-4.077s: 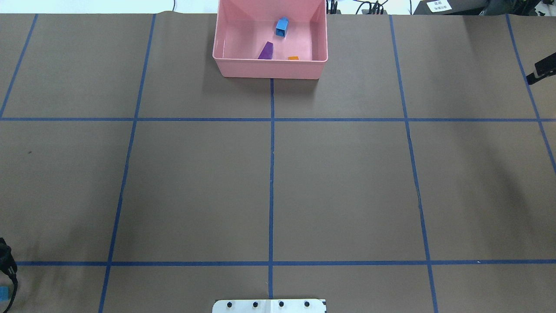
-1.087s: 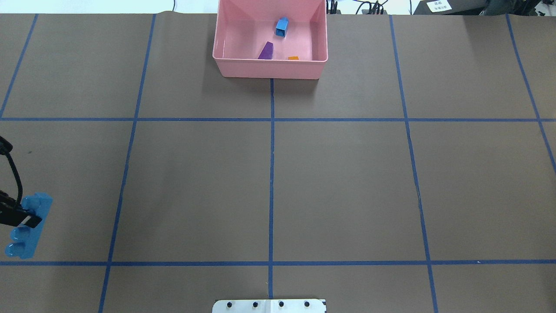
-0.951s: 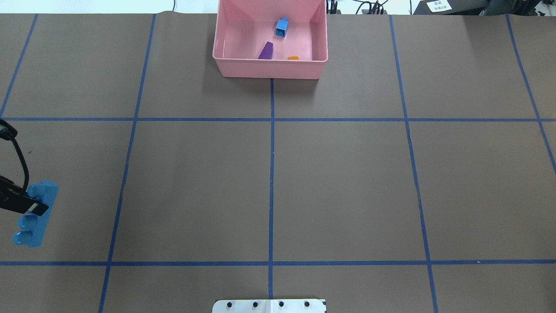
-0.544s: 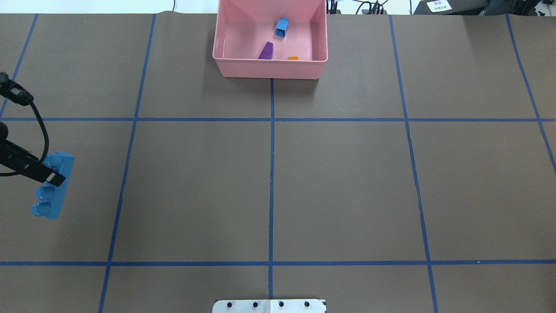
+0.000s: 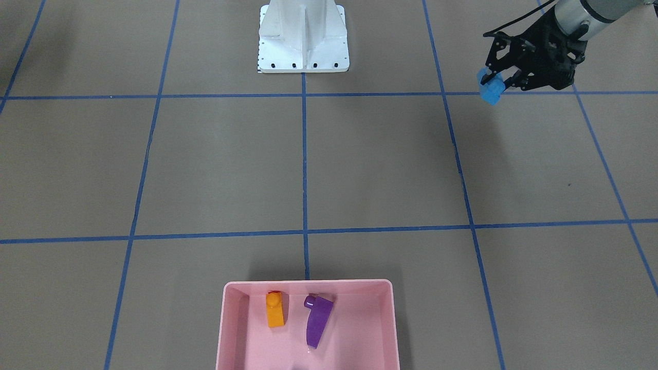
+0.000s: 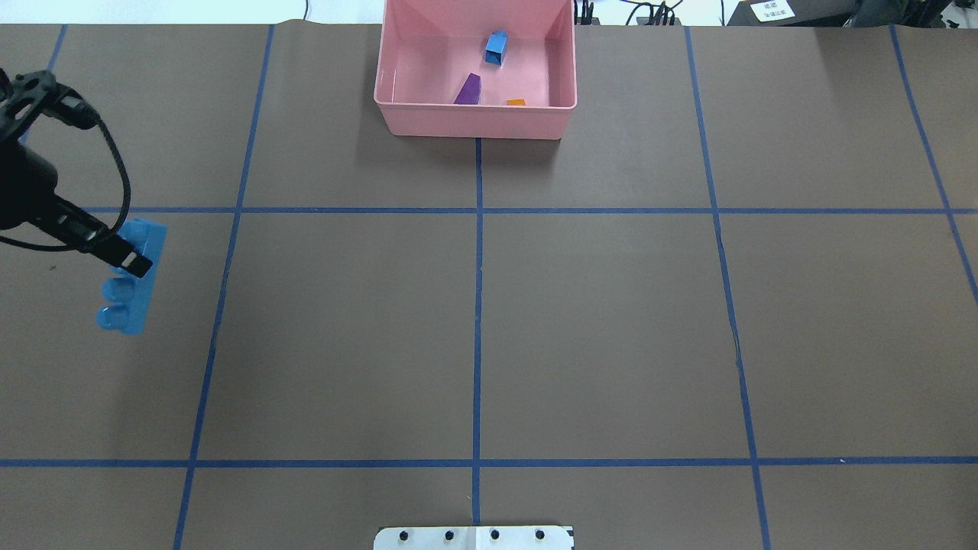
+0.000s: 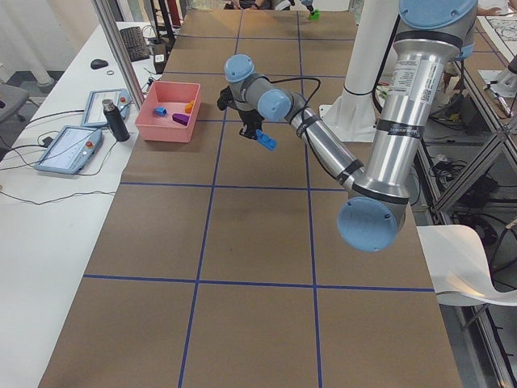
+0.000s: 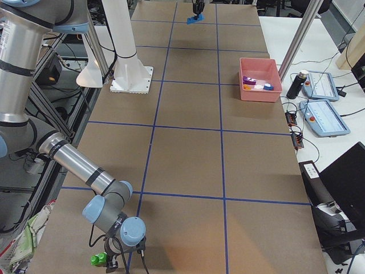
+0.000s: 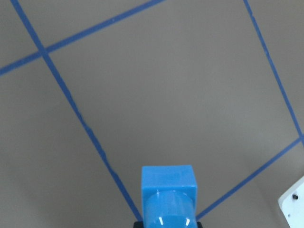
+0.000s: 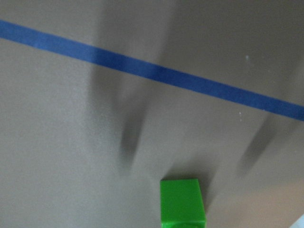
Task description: Put all blocks into box
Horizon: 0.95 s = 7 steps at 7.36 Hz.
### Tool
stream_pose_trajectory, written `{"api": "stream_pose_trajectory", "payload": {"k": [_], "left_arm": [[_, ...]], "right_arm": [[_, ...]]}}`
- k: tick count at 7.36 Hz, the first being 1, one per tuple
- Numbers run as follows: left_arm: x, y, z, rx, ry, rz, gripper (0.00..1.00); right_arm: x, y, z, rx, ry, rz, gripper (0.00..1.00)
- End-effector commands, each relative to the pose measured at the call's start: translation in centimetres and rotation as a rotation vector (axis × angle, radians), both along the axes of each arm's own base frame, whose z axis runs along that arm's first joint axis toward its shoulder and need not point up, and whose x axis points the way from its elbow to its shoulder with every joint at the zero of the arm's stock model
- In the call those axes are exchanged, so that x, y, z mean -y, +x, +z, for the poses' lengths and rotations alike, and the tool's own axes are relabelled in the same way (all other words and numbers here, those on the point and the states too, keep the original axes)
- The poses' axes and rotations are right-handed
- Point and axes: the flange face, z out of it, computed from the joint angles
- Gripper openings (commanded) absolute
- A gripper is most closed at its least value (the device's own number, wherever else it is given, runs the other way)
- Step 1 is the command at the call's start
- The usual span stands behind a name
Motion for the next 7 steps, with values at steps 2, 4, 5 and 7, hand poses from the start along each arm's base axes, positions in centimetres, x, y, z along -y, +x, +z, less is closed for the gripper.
{"api": "stream_pose_trajectory", "payload": {"k": [2,4,5,7], "left_arm": [[2.4,0.2,-3.6,0.006,0.005,-0.037,0.0],[4.9,1.4,-7.1,0.008,0.004,-0.065,0.0],[6.9,2.4,-10.0,-0.004,-0.026,-0.098,0.0],[9.1,2.9,-16.7,-0.048,-0.077,-0.173,0.0]], "right_arm": [[-0.7,0.0,1.6,-0.009,-0.006,0.001,0.82],[-0.7,0.0,1.6,-0.01,-0.003,0.0,0.51],[-0.5,0.0,1.6,-0.021,-0.01,0.015,0.28],[-0.2,0.1,1.4,-0.022,-0.004,0.018,0.0]]}}
